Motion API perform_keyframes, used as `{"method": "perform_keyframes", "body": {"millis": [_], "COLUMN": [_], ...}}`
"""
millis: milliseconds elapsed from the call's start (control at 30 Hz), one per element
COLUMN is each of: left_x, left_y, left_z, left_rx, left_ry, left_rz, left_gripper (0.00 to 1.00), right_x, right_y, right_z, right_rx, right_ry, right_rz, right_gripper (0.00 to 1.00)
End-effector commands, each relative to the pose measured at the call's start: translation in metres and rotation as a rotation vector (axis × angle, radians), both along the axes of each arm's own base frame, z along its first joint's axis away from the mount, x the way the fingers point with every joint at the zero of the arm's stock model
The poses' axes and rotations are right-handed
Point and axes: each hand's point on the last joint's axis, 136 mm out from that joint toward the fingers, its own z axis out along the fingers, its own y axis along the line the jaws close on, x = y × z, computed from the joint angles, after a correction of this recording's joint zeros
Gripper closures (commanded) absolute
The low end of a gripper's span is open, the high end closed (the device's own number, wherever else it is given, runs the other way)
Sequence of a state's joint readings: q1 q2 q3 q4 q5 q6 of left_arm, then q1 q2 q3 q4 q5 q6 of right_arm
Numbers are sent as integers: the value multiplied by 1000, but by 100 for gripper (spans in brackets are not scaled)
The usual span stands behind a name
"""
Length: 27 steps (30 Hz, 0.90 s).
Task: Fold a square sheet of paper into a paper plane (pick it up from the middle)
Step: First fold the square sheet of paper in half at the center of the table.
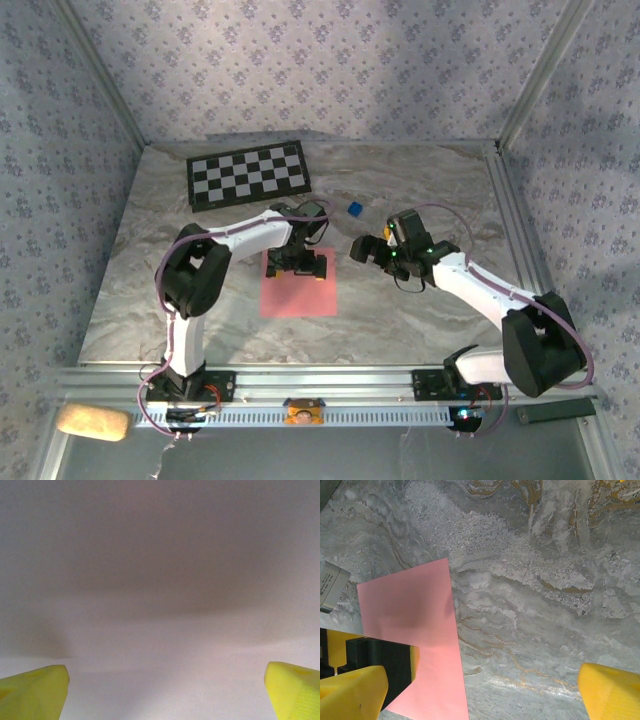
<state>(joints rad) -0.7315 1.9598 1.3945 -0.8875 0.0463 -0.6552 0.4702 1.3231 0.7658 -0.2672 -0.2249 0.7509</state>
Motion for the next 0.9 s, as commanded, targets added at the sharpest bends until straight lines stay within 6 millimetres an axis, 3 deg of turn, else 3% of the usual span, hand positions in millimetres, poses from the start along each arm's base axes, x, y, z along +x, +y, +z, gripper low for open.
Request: {"method": "perform_keyframes", "body": {"millis": [0, 433, 867], "left_x": [-1, -3, -17], "left_y": [5, 5, 16], "left_z": [-2, -19, -52], "left_rx": [41, 53, 114], "left_ry": [9, 34, 86], "left_rz": [7, 56, 78], "left_gripper": [0, 0, 1], "right_x": [-2, -3, -4], "right_y": [0, -4, -8], "right_z": [1, -4, -8], "right_rx": [-18, -29, -39], "right_ry": [10, 24, 40], "right_rz": [11, 1, -17], "right_gripper": [1, 1, 1]}}
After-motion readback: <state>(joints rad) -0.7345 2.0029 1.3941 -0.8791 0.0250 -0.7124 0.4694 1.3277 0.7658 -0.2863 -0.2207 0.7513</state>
